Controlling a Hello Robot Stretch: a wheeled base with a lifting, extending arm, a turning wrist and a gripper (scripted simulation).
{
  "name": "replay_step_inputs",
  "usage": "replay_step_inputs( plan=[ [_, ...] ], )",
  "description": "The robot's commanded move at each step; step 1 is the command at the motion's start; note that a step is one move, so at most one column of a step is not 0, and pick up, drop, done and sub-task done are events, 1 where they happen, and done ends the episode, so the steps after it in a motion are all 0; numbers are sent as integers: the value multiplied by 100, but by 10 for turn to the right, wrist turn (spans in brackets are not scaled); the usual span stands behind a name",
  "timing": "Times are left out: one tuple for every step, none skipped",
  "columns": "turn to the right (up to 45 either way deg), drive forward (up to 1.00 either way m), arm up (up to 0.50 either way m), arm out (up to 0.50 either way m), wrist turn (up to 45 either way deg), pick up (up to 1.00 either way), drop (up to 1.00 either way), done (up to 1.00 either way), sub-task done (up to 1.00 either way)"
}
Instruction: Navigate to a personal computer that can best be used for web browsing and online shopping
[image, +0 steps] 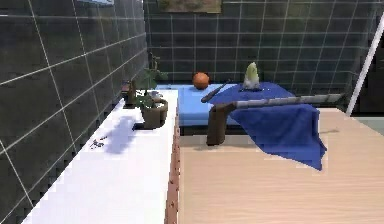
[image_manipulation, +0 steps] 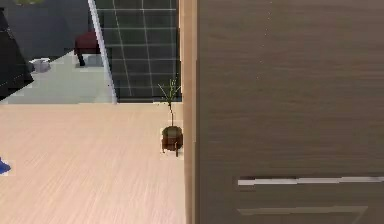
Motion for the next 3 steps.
replay_step_inputs(
  plan=[
    [420, 0, 0, 0, 0, 0, 0, 0, 0],
    [0, 40, 0, 0, 0, 0, 0, 0, 0],
    [120, 0, 0, 0, 0, 0, 0, 0, 0]
  ],
)
